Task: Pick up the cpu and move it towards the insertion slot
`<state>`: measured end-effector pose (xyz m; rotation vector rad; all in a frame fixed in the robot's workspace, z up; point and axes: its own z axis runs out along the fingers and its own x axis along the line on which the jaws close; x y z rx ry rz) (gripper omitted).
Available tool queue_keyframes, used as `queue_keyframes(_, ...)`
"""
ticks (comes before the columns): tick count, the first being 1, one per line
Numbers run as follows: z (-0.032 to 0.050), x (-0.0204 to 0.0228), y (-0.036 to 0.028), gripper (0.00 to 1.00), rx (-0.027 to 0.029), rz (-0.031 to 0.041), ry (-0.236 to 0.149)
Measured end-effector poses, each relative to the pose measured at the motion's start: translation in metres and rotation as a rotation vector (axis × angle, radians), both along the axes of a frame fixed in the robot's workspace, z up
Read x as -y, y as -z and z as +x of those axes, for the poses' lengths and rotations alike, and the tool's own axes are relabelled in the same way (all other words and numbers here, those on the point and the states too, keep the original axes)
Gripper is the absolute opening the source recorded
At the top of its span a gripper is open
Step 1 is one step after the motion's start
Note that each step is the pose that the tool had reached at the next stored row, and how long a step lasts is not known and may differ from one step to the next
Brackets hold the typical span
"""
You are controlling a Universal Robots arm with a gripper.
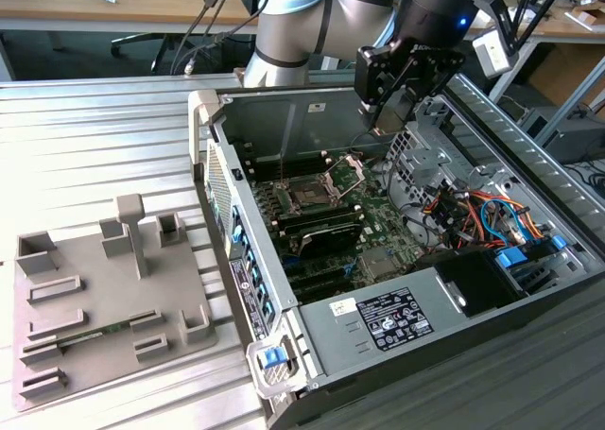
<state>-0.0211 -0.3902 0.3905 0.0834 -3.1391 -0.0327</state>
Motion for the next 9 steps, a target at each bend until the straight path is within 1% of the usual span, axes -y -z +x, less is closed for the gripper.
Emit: queue_keyframes(9,0.0000,-0.0009,0.0028,0.55,0.0000,0.0000,0.000)
